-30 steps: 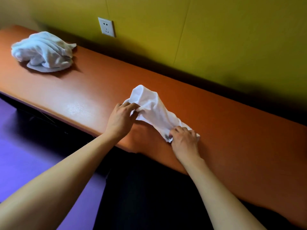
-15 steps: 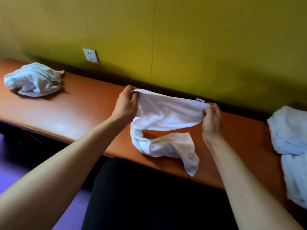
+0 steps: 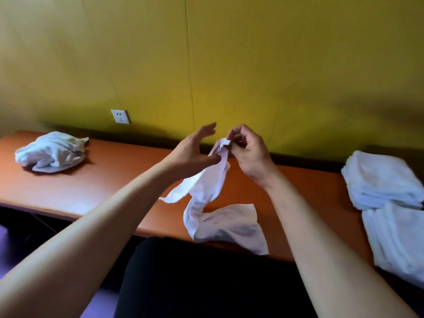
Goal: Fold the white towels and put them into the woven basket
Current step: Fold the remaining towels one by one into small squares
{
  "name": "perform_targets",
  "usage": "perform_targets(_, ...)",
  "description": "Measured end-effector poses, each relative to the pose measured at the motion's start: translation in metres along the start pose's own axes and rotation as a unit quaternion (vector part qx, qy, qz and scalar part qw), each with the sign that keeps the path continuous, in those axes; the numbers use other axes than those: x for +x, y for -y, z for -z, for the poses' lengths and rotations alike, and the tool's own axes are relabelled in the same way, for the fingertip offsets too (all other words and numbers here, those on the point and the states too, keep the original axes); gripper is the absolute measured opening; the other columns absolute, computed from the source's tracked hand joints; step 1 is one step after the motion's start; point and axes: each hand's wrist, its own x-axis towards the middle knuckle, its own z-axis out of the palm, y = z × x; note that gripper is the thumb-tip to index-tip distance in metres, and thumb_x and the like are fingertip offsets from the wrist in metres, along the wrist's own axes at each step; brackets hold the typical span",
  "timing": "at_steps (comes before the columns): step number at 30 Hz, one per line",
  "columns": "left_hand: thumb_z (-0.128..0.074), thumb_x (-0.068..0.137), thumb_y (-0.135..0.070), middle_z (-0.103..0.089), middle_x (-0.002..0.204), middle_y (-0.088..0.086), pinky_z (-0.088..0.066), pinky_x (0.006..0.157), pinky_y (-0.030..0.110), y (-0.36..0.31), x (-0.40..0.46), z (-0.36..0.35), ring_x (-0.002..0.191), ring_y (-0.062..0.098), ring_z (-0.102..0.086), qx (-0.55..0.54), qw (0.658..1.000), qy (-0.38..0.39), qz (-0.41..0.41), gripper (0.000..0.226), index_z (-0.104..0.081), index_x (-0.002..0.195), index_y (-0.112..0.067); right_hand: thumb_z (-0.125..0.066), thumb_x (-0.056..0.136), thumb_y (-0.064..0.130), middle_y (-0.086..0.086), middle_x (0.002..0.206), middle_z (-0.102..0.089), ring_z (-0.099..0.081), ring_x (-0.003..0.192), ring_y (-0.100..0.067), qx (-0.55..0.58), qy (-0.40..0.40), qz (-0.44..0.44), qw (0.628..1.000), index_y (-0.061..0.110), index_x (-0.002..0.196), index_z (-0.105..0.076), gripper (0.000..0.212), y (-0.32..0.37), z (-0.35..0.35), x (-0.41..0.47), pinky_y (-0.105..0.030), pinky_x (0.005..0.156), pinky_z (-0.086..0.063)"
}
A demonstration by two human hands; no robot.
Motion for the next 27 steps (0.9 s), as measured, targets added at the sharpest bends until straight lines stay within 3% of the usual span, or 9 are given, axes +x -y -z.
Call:
perform_targets(3, -0.074, 0.086, -0.033, -0.067, 0.079, -0.012, -0.045, 0.068, 0.024, -0.020, 0.008, -0.003, 0.075, 0.006, -0.061, 0.000, 0.998, -0.054, -0.035, 0.017, -0.070, 0.099, -0.023, -0.065, 0.084, 0.011, -0.011, 0.084, -0.062, -0.060, 0.079, -0.019, 0.018, -0.024, 0.011, 0.999, 0.024, 0.086, -0.058, 0.015, 0.011, -0.001, -0.005, -0.043, 0.073, -0.054)
perform_targets(5, -0.066, 0.095, -0.036, -0.047, 0.059, -0.008, -0.032, 0.053, 0.026, -0.028, 0.009, 0.001, 0.058, 0.012, -0.039, 0.048, 0.995, -0.074, -0.045, 0.030, -0.059, 0.074, -0.016, -0.071, 0.086, 0.009, -0.006, 0.083, -0.063, -0.060, 0.077, -0.014, 0.021, -0.063, 0.014, 0.998, 0.023, 0.089, -0.058, 0.020, 0.014, 0.005, -0.007, -0.037, 0.069, -0.052)
perform_targets(8, -0.059, 0.099, -0.030, -0.031, 0.058, -0.003, -0.021, 0.049, 0.029, -0.039, 0.008, 0.010, 0.057, 0.015, -0.026, 0.050, 0.993, -0.099, -0.048, 0.039, -0.044, 0.068, -0.011, -0.076, 0.086, 0.007, -0.010, 0.086, -0.068, -0.063, 0.075, -0.012, 0.060, -0.026, -0.006, 0.998, 0.018, 0.099, -0.058, 0.025, 0.018, 0.004, -0.015, -0.030, 0.068, -0.052)
perform_targets(10, -0.055, 0.098, -0.023, -0.031, 0.059, -0.003, -0.021, 0.050, 0.030, -0.046, 0.009, 0.018, 0.057, 0.014, -0.026, 0.040, 0.991, -0.123, -0.035, 0.033, -0.043, 0.071, -0.010, -0.077, 0.084, 0.003, -0.003, 0.075, -0.066, -0.059, 0.064, -0.004, 0.047, 0.009, -0.023, 0.999, 0.015, 0.098, -0.059, 0.025, 0.017, -0.005, -0.022, -0.022, 0.063, -0.048)
perform_targets(12, -0.048, 0.094, -0.022, -0.033, 0.062, -0.002, -0.024, 0.055, 0.034, -0.054, 0.007, 0.025, 0.060, 0.014, -0.028, 0.025, 0.990, -0.131, -0.037, 0.027, -0.043, 0.075, -0.004, -0.074, 0.087, 0.009, 0.013, 0.059, -0.055, -0.047, 0.053, 0.002, -0.040, -0.004, -0.012, 0.999, 0.020, 0.082, -0.061, 0.018, 0.010, -0.013, -0.026, -0.022, 0.057, -0.039)
perform_targets(15, -0.042, 0.088, -0.025, -0.036, 0.066, 0.003, -0.024, 0.055, 0.033, -0.066, 0.002, 0.037, 0.062, 0.013, -0.031, -0.017, 0.988, -0.147, -0.047, 0.028, -0.047, 0.079, 0.001, -0.066, 0.086, 0.032, 0.018, 0.053, -0.052, -0.044, 0.053, -0.002, -0.188, 0.009, -0.006, 0.982, 0.031, 0.063, -0.049, 0.029, 0.007, -0.026, -0.029, -0.030, 0.055, -0.032)
perform_targets(19, -0.045, 0.092, -0.020, -0.032, 0.063, -0.003, -0.021, 0.052, 0.029, -0.081, -0.006, 0.062, 0.056, 0.006, -0.025, -0.028, 0.979, -0.186, -0.075, 0.026, -0.048, 0.077, 0.001, -0.056, 0.082, 0.027, 0.001, 0.074, -0.054, -0.060, 0.083, -0.034, -0.282, -0.058, -0.046, 0.957, 0.025, 0.067, -0.042, 0.021, 0.008, -0.039, -0.028, -0.037, 0.068, -0.041)
perform_targets(24, -0.044, 0.092, -0.017, -0.034, 0.070, 0.005, -0.023, 0.057, 0.031, -0.093, -0.014, 0.098, 0.068, 0.013, -0.031, -0.083, 0.955, -0.266, -0.098, 0.024, -0.048, 0.081, 0.004, -0.050, 0.081, 0.020, -0.013, 0.100, -0.068, -0.062, 0.103, -0.035, -0.377, -0.058, -0.094, 0.919, 0.021, 0.080, -0.058, 0.008, -0.008, -0.028, -0.028, -0.041, 0.083, -0.051)
perform_targets(27, -0.044, 0.093, -0.018, -0.034, 0.074, 0.006, -0.024, 0.060, 0.032, -0.088, -0.017, 0.125, 0.070, 0.015, -0.030, -0.102, 0.939, -0.316, -0.095, 0.025, -0.049, 0.083, 0.004, -0.050, 0.086, 0.010, -0.015, 0.106, -0.070, -0.061, 0.112, -0.034, -0.413, -0.071, -0.135, 0.898, 0.008, 0.097, -0.070, 0.023, -0.028, -0.007, -0.036, -0.039, 0.089, -0.049)
